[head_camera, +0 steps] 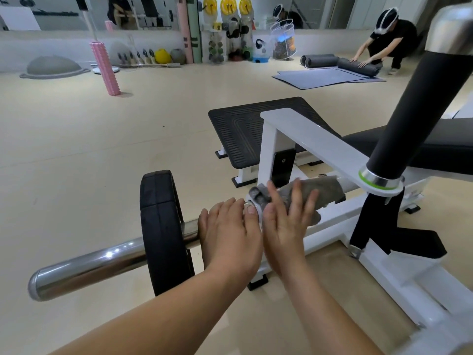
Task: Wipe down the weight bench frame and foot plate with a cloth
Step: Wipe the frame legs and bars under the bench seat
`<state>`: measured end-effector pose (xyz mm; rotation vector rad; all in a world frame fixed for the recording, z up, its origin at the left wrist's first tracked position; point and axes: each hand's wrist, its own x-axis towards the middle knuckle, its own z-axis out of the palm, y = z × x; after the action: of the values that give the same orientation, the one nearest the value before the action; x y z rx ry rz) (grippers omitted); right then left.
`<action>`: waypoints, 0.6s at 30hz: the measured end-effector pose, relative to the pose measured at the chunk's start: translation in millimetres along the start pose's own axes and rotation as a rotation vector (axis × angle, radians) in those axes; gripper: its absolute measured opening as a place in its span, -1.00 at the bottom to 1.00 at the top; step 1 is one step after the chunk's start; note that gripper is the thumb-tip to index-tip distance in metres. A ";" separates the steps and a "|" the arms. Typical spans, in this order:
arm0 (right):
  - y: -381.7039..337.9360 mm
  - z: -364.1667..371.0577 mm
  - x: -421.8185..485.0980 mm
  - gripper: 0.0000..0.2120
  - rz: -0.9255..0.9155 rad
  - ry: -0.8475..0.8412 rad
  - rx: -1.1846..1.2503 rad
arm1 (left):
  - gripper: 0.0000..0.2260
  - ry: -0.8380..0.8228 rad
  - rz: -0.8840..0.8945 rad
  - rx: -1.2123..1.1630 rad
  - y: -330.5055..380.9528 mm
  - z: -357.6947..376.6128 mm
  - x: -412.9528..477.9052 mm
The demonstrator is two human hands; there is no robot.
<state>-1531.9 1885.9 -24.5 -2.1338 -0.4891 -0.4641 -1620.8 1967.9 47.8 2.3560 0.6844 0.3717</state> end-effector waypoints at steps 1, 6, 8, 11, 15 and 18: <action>0.9 2.0 -3.9 -0.53 -0.043 -0.008 -0.001 | -0.57 0.003 0.001 0.002 -0.3 0.7 0.2; 38.7 -23.3 30.1 -0.44 0.146 0.091 0.134 | -0.59 0.010 0.003 0.013 0.5 0.5 0.7; 33.2 -25.1 34.6 -0.37 0.267 0.107 0.235 | -0.58 0.008 0.009 0.026 0.5 1.6 0.9; 8.8 9.7 11.9 -0.58 0.187 0.167 0.128 | -0.58 0.022 0.008 0.022 1.7 2.9 -0.5; -4.2 28.1 -2.3 -0.40 0.053 0.112 -0.032 | -0.60 0.038 -0.003 0.003 1.9 3.0 -0.5; 24.7 1.0 18.6 -0.40 0.015 0.075 -0.037 | -0.61 0.015 0.003 0.023 -1.2 2.4 1.3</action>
<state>-1503.6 1876.6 -32.6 -2.1452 -0.4253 -0.5466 -1619.2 1968.2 45.4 2.3788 0.6957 0.3851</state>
